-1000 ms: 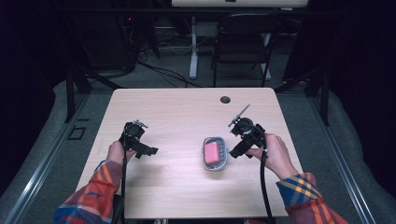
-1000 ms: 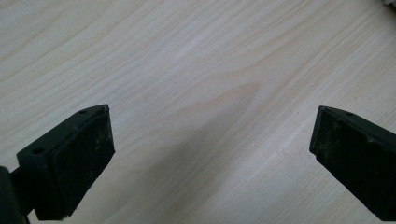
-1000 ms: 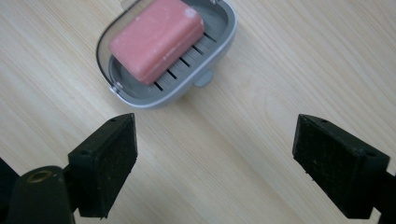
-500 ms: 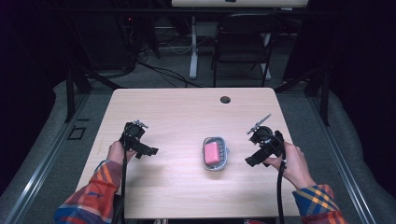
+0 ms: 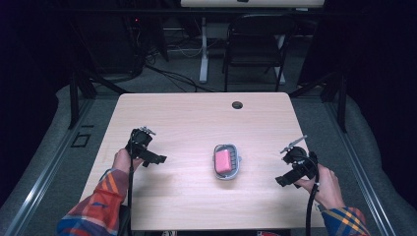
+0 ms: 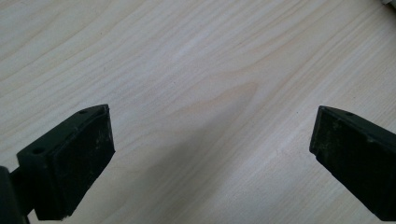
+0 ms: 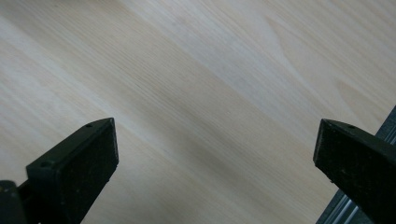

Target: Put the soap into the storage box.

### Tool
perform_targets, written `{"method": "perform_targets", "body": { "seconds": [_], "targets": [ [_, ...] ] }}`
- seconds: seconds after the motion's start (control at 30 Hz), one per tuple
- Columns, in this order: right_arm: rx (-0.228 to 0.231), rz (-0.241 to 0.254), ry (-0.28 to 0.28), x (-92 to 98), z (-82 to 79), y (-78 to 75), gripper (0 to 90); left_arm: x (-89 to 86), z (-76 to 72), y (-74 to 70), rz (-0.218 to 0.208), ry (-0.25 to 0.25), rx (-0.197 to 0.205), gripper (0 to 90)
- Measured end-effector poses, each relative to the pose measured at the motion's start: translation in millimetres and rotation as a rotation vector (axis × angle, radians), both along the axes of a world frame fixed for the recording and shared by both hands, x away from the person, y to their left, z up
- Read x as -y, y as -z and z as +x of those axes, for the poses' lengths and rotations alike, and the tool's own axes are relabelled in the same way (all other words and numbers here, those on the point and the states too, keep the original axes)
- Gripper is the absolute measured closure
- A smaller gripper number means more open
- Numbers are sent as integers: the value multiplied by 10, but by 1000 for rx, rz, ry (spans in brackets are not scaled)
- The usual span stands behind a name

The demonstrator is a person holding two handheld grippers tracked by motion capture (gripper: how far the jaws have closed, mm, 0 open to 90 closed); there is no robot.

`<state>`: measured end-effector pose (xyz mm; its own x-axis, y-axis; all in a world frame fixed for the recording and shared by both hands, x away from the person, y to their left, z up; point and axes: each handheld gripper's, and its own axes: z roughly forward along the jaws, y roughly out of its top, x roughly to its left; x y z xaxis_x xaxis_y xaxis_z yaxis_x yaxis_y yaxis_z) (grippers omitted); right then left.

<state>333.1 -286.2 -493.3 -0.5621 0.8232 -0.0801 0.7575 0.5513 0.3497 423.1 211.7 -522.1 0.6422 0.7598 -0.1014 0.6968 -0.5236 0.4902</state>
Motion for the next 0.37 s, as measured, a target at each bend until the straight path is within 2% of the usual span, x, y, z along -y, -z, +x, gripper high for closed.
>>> {"method": "perform_targets", "body": {
  "seconds": [0.03,0.07,0.1,0.13,0.17,0.2,0.23,0.3,0.33,0.37],
  "targets": [
    [17,7,7,46,-26,58,0,1,-2,0,-2,-2,-1,0],
    [12,28,28,78,-47,140,0,1,-2,-1,-2,-1,0,0],
    [-25,-11,25,99,-53,186,0,4,-2,-2,-2,2,0,0],
    [-33,-12,28,98,-69,248,0,7,-1,-3,2,7,-1,0],
    [-57,-36,14,102,-73,262,0,10,-1,-2,1,7,-2,0],
    [-69,-34,16,98,-72,290,0,12,-2,-3,1,7,-1,0],
    [-63,-31,17,90,-70,317,0,11,0,-4,3,9,1,0],
    [-75,-61,0,72,-47,313,0,8,1,1,1,6,-1,0],
    [-68,-48,-3,62,-40,329,0,2,4,2,2,7,1,0],
    [-77,-60,-10,56,-31,329,4,-1,2,2,-1,3,1,0]
  ]
}}
